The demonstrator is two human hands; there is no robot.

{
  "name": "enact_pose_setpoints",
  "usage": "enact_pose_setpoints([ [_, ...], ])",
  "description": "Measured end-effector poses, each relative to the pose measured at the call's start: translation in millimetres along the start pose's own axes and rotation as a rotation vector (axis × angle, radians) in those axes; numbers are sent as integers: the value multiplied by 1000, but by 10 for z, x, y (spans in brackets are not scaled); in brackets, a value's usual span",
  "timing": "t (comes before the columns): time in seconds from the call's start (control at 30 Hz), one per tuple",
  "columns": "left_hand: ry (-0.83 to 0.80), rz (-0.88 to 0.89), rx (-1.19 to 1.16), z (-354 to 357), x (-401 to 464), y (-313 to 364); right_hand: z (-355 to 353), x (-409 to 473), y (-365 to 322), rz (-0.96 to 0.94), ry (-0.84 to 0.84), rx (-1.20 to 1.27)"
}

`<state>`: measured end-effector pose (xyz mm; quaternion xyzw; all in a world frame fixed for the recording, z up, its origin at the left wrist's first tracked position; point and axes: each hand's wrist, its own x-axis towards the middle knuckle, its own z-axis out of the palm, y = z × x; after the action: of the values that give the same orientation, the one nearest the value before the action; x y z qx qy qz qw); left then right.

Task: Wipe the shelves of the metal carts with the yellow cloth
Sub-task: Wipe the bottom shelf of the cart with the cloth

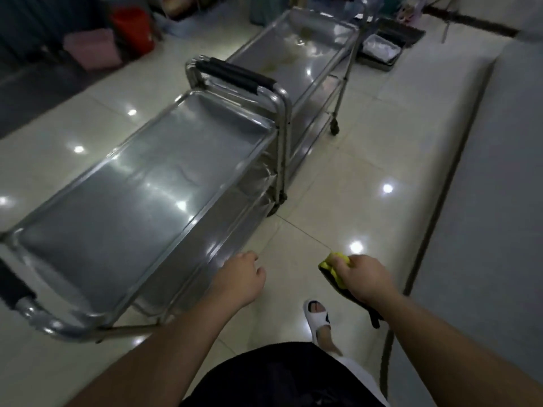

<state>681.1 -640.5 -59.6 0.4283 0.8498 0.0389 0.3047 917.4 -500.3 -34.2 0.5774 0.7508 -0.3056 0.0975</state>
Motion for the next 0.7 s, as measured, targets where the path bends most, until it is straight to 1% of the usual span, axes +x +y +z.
enact_pose_setpoints([
  [0.17, 72, -261, -152, -13, 53, 18, -211, 742, -357, -221, -122, -48],
  [0.27, 99, -384, -172, 84, -37, 25, -208, 1073, -600, -321, -175, -53],
  [0.33, 109, -465, -197, 149, -138, -18, -157, 1194, -814, -389, -214, -99],
  [0.57, 151, -709, -381, 454, -529, -542, 474, 1113, -1542, -545, -387, -294],
  [0.7, 147, -787, -436, 659, -685, -904, 944, 910, -1966, -617, -473, -313],
])
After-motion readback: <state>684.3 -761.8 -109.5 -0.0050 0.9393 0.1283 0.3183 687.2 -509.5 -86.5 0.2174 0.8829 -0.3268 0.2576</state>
